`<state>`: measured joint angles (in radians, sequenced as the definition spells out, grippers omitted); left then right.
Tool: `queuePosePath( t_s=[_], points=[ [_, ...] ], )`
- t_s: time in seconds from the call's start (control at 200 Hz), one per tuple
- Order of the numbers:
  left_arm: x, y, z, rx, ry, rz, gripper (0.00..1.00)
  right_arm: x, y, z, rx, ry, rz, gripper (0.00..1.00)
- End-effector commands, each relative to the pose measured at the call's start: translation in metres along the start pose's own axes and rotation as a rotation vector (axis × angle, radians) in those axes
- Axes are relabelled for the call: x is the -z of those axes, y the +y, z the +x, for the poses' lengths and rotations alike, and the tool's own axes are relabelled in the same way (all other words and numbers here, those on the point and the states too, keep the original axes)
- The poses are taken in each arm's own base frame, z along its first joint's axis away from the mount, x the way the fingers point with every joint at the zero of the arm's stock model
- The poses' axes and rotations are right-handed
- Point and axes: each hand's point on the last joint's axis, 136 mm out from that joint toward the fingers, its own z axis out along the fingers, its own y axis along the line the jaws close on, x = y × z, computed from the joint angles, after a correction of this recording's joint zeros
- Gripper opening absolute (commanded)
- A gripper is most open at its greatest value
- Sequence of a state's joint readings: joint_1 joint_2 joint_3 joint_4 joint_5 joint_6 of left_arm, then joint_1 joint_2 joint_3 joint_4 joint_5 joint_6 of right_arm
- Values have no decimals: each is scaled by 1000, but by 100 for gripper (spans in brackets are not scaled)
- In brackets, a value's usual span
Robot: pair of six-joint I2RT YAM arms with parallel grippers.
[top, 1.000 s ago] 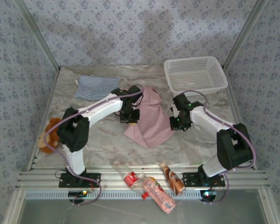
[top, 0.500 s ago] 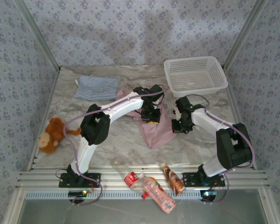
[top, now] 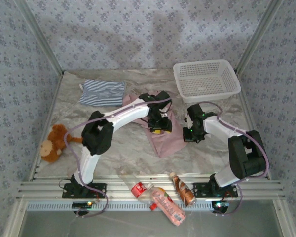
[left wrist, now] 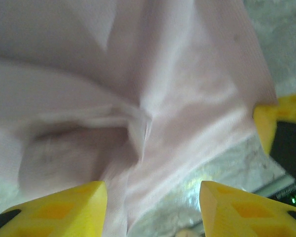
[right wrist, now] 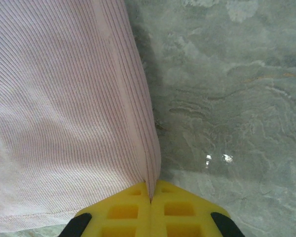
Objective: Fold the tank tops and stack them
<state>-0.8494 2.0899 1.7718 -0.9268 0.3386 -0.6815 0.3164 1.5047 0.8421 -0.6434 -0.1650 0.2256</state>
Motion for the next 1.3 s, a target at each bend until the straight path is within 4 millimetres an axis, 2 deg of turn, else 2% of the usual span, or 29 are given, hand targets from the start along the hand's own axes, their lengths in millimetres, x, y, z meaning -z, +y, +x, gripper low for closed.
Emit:
queuePosePath(
  t_s=[0.0, 0.045, 0.12, 0.225, 0.3, 0.42, 0.78, 0.989, 1.134, 1.294],
  points=[
    [29, 16, 6, 3, -56, -15, 52, 1, 0, 4, -20, 1, -12, 5],
    [26, 30, 10, -16, -44, -55, 52, 1, 0, 3, -18, -1, -13, 5],
    [21, 37, 11, -91, -45, -82, 52, 1, 1, 1, -14, -7, -16, 5],
    [9, 51, 5, -240, -61, -142, 52, 2, 1, -1, -10, -14, -14, 5],
    [0, 59, -2, -262, -50, -141, 51, 3, 1, -3, -7, -18, -12, 5],
    [-9, 52, -6, -280, -39, -85, 50, 5, 0, 1, -10, -12, -11, 5],
    [-39, 43, -2, -273, 23, -47, 46, 8, 0, -4, -7, -29, -8, 5],
    [-39, 21, -1, -276, 13, -13, 38, 9, -1, -3, -5, -29, -6, 5],
    [-32, 19, -2, -272, -6, -25, 27, 10, 0, -3, -5, -32, -11, 4],
    [-16, 19, -8, -266, -56, -44, 16, 10, 1, -5, -1, -38, -15, 4]
  ],
)
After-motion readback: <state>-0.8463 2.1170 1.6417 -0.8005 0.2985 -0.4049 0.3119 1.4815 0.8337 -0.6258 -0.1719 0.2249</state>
